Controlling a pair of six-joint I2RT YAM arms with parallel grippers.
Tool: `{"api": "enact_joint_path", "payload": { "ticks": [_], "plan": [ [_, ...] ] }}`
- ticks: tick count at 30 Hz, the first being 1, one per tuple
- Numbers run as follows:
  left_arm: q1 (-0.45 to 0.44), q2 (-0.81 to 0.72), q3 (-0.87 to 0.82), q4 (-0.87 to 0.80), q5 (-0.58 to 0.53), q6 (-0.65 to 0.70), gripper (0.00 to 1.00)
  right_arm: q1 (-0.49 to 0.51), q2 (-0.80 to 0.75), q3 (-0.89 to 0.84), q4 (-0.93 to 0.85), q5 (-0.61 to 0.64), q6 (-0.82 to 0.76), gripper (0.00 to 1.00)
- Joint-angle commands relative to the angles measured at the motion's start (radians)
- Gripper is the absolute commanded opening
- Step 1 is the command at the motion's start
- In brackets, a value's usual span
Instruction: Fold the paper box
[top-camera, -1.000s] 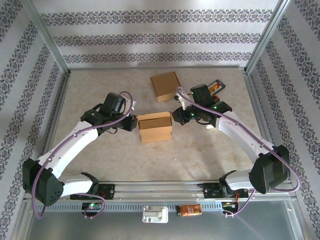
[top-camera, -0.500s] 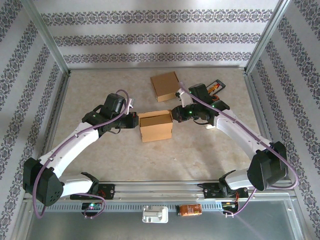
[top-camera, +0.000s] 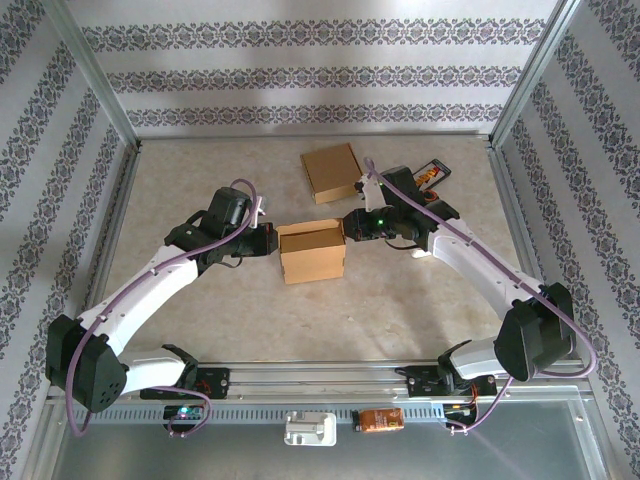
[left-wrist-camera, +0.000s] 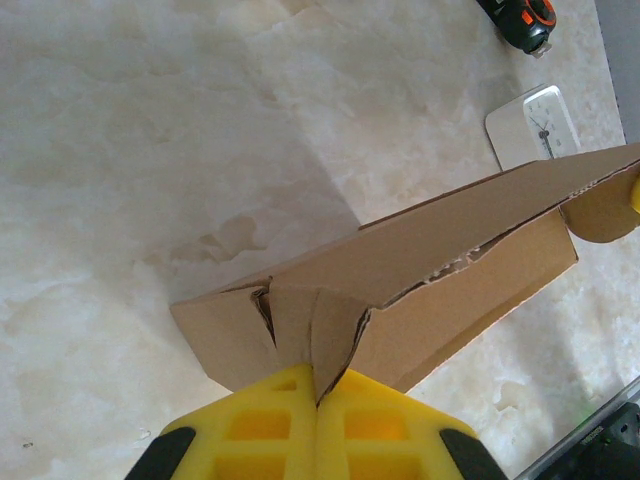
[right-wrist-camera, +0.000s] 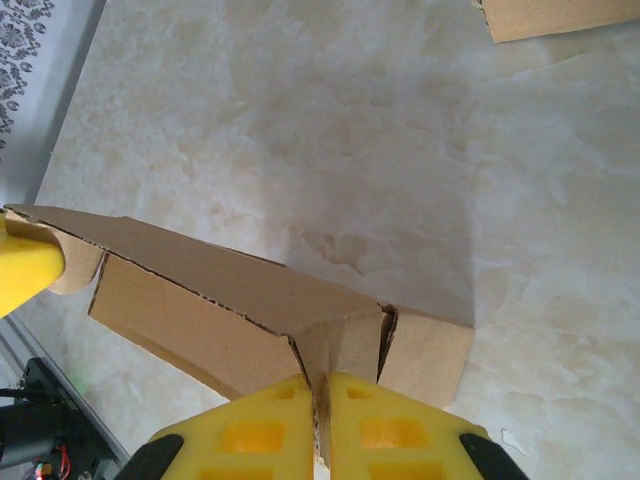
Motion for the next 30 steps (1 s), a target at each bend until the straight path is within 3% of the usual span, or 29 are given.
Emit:
{"api": "enact_joint_path", "payload": {
  "ticks": [1, 30],
  "plan": [
    [-0.01, -0.006, -0.027, -0.043, -0.035, 0.041, 0.01, 0.008, 0.019, 0.037, -0.06, -0.005, 0.043, 0.11],
    [-0.009, -0.017, -0.034, -0.023, -0.033, 0.049, 0.0, 0.003, 0.04, 0.004, -0.041, -0.054, 0.23, 0.1]
  ]
}}
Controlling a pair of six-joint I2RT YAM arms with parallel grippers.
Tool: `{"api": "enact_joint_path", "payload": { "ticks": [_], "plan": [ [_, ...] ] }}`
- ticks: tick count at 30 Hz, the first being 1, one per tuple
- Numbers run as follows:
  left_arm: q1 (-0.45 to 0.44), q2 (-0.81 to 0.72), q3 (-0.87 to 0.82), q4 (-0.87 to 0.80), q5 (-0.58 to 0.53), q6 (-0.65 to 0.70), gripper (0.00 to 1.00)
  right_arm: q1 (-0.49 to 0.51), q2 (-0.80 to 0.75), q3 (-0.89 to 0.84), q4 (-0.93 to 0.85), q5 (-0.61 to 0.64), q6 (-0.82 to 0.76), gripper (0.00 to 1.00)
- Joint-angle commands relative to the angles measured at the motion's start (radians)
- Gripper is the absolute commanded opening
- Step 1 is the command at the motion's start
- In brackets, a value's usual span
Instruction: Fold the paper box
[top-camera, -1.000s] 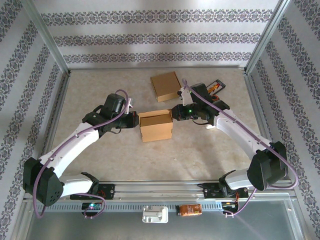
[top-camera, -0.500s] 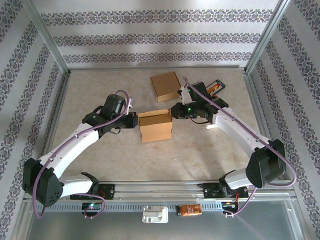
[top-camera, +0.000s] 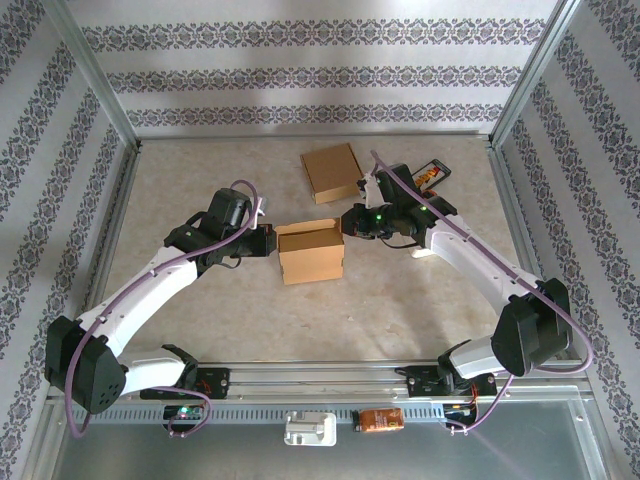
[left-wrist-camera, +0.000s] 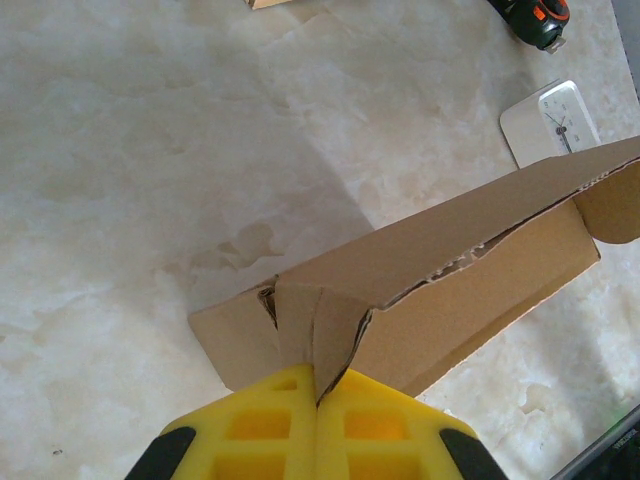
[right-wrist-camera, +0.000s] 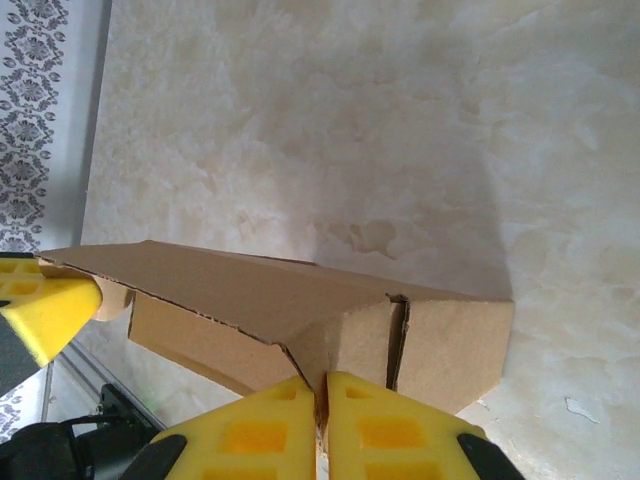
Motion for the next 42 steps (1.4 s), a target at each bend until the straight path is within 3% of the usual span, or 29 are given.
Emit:
{"api": "enact_joint_path", "payload": {
  "ticks": [1, 13, 29, 42],
  "plan": [
    [-0.009, -0.01, -0.023, -0.028, -0.009, 0.007, 0.0, 0.005, 0.011, -0.029, -0.018, -0.024, 0.043, 0.1],
    [-0.009, -0.023, -0.028, -0.03, -0.008, 0.001, 0.0, 0.014, -0.019, -0.129, -0.042, 0.11, -0.031, 0.09],
    [-0.01, -0.031, -0.043, 0.113, 0.06, -0.187, 0.0, 0.069, -0.055, -0.127, -0.031, 0.133, -0.029, 0.08],
    [-0.01, 0.005, -0.032, 0.11, 0.09, -0.26, 0.0, 0.1, -0.047, -0.122, -0.036, 0.154, -0.03, 0.08]
  ]
}}
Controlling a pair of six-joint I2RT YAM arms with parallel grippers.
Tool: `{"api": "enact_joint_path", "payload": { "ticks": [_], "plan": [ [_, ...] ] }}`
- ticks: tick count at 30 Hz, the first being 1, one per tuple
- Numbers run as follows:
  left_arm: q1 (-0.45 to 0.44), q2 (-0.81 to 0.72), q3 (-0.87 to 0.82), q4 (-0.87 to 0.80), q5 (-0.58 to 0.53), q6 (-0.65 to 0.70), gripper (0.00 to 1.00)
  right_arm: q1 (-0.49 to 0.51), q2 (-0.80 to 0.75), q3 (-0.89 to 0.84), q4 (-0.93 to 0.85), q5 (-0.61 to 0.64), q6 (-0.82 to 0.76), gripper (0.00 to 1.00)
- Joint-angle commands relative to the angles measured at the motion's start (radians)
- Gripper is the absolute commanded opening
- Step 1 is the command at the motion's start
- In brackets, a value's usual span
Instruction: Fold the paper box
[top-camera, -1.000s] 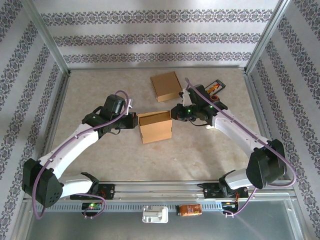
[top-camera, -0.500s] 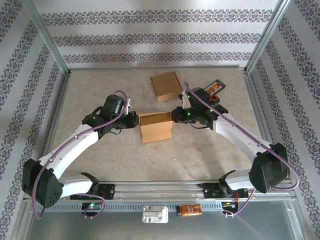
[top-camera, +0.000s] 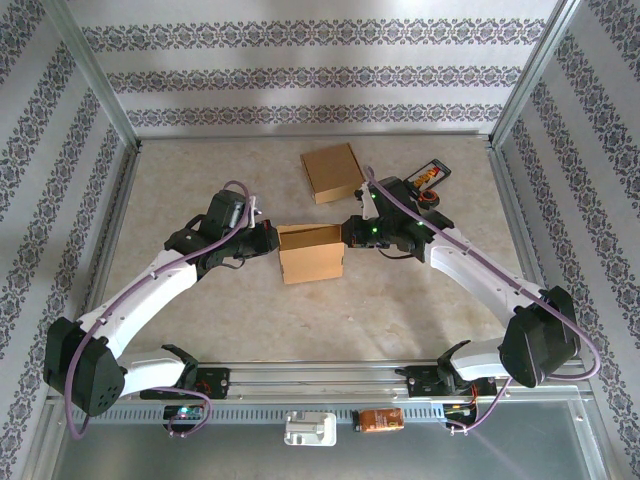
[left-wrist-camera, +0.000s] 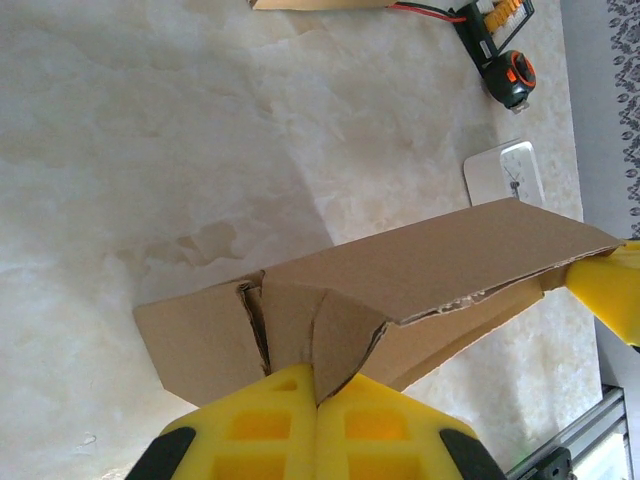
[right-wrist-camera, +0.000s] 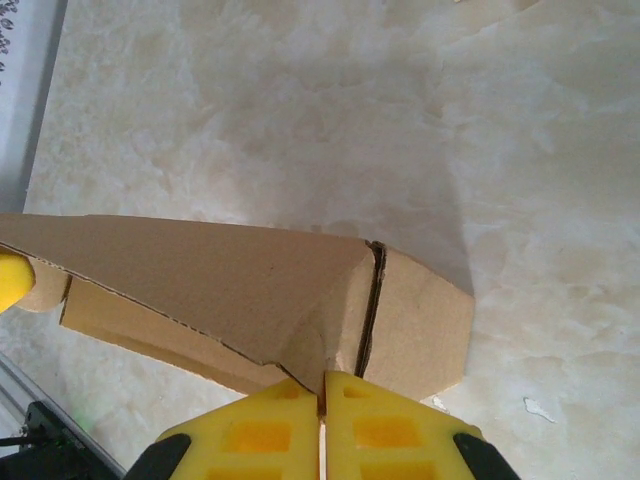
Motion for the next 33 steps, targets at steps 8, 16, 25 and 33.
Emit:
{"api": "enact_joint_path", "payload": {
  "ticks": [8, 16, 25, 33],
  "plan": [
    [-0.01, 0.017, 0.023, 0.015, 0.07, -0.069, 0.0, 0.03, 0.012, -0.026, -0.099, 0.009, -0.012, 0.08],
    [-0.01, 0.025, 0.037, 0.04, 0.096, -0.101, 0.0, 0.031, 0.015, -0.024, -0.098, 0.01, -0.013, 0.08],
    [-0.009, 0.017, 0.018, -0.088, -0.015, -0.019, 0.0, 0.031, 0.016, -0.019, -0.098, 0.008, -0.014, 0.08],
    [-0.01, -0.01, -0.026, -0.114, -0.062, -0.014, 0.0, 0.031, 0.024, -0.01, -0.098, 0.003, -0.013, 0.08]
  ]
}}
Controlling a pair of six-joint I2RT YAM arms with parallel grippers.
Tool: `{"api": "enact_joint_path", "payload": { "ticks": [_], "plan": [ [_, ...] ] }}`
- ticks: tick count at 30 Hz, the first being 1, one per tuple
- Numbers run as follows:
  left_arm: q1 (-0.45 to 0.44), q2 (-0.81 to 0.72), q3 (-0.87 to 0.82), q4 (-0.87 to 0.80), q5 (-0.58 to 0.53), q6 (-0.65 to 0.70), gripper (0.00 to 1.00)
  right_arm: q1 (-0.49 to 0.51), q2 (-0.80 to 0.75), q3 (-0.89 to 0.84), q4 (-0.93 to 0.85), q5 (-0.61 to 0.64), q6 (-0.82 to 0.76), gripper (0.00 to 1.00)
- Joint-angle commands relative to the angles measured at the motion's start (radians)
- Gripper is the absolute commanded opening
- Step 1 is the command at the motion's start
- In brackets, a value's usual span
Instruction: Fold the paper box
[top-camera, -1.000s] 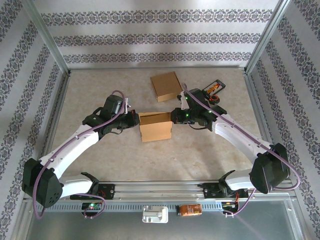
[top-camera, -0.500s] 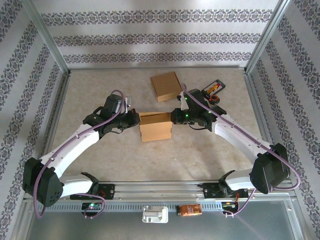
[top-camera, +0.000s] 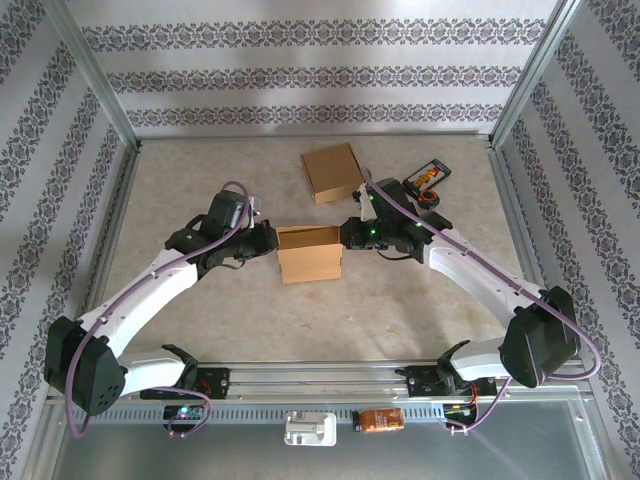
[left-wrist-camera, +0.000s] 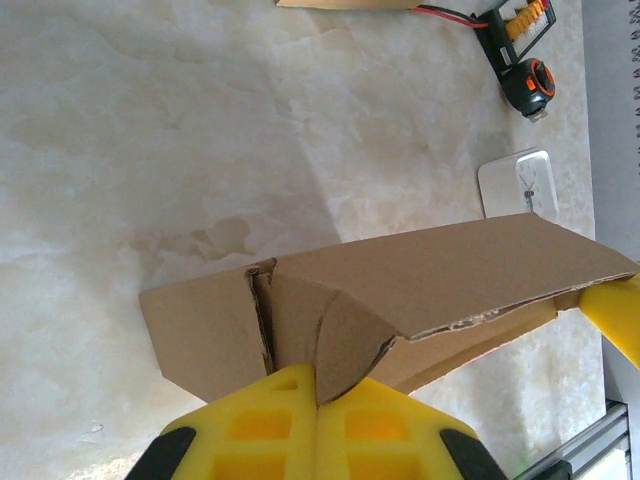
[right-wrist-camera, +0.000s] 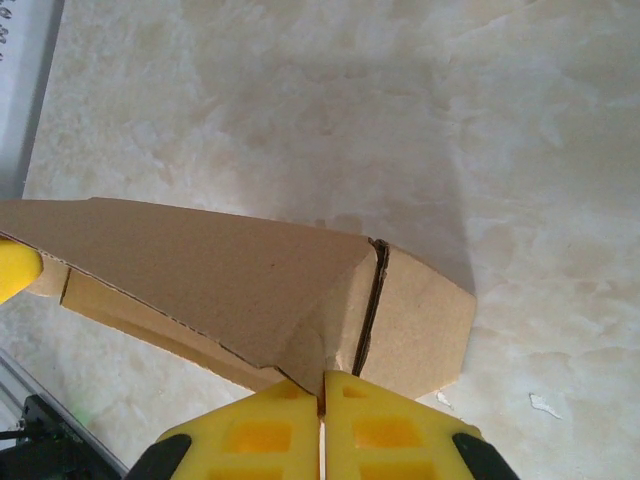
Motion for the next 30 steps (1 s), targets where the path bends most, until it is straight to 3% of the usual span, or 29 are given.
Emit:
{"api": "enact_joint_path", "payload": {
  "ticks": [1, 7, 10, 17, 30],
  "plan": [
    [-0.009, -0.009, -0.033, -0.085, -0.028, 0.014, 0.0, 0.013, 0.025, -0.011, -0.091, -0.004, -0.012, 0.08],
    [-0.009, -0.009, -0.122, 0.037, 0.092, -0.037, 0.0, 0.02, 0.009, -0.045, -0.077, 0.003, -0.005, 0.08],
    [-0.011, -0.047, -0.131, 0.024, 0.065, -0.03, 0.0, 0.02, -0.001, -0.052, -0.077, 0.001, 0.001, 0.11],
    [-0.01, -0.123, -0.092, -0.02, -0.011, 0.024, 0.27, 0.02, -0.059, -0.028, -0.056, 0.0, 0.029, 0.29],
    [-0.01, -0.211, -0.122, 0.077, 0.039, 0.015, 0.44, 0.003, -0.206, -0.026, -0.064, 0.066, 0.13, 0.5]
  ]
}}
